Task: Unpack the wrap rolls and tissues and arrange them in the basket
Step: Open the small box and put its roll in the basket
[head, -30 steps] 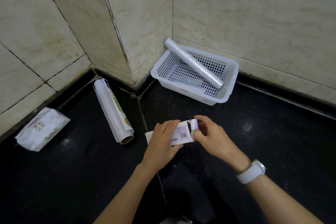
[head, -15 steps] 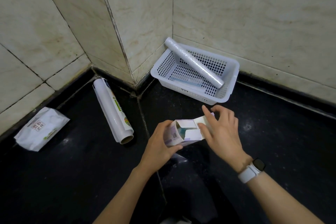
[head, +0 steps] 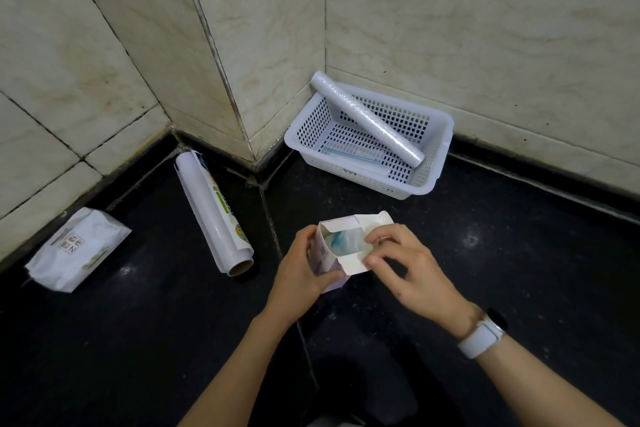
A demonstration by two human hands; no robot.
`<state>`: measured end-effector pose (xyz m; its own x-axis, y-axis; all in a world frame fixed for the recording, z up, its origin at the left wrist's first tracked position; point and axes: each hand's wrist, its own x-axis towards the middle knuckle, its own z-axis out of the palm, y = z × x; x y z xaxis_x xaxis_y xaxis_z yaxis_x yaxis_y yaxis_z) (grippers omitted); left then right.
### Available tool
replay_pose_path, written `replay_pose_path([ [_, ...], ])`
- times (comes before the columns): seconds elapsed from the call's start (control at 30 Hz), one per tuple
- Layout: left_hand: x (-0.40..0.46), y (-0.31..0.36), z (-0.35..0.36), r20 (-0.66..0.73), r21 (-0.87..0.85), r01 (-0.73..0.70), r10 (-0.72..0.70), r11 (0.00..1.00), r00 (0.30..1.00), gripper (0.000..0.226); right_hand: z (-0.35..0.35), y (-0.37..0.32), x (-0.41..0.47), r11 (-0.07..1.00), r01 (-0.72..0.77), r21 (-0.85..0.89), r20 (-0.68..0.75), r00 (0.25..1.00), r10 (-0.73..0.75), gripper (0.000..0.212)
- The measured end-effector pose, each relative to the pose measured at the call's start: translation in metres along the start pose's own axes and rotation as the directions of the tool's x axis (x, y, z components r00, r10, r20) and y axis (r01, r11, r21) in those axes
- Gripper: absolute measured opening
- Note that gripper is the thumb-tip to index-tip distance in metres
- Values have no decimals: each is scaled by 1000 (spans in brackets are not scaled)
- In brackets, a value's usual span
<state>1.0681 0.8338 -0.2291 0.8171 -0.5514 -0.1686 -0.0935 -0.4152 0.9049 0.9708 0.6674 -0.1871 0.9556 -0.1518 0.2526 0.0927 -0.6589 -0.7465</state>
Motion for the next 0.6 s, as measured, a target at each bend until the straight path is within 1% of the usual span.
replay_pose_path([
  [0.03, 0, 0, 0, 5, 4, -2, 2, 1000, 1000, 76, 1, 0, 0, 1000, -16, -7, 19, 1000, 16, 23],
  [0.1, 0, 0, 0, 28, 8, -9, 9, 1000, 1000, 76, 2, 2, 2, 999, -24, -44, 35, 999, 26, 13],
  [0.13, -1, 0, -1, 39, 7, -11, 11, 1000, 999, 75, 2, 4, 3, 997, -16, -77, 56, 998, 20, 14],
  [0.27, -3, 1, -3, 79, 43, -36, 33, 998, 996, 74, -4, 9, 13, 965, 74, -253, 225, 974, -15, 58],
  [0.33, -4, 2, -4, 105, 76, -55, 47, 996, 993, 76, -6, 12, 16, 964, 67, -259, 274, 962, 7, 71],
  [0.4, -5, 5, -6, 134, 65, -56, 47, 996, 990, 84, -8, 13, 18, 971, 31, -238, 311, 949, 45, 77],
  [0.47, -6, 8, -7, 178, 35, -61, 54, 998, 983, 99, -9, 12, 21, 973, 11, -229, 337, 939, 69, 80],
  [0.53, -5, 10, -8, 200, 10, -73, 69, 997, 977, 110, -9, 10, 24, 973, 21, -232, 341, 938, 61, 79],
  [0.6, -6, 11, -9, 185, -5, -71, 70, 997, 980, 114, -9, 8, 26, 972, 36, -233, 337, 940, 46, 76],
])
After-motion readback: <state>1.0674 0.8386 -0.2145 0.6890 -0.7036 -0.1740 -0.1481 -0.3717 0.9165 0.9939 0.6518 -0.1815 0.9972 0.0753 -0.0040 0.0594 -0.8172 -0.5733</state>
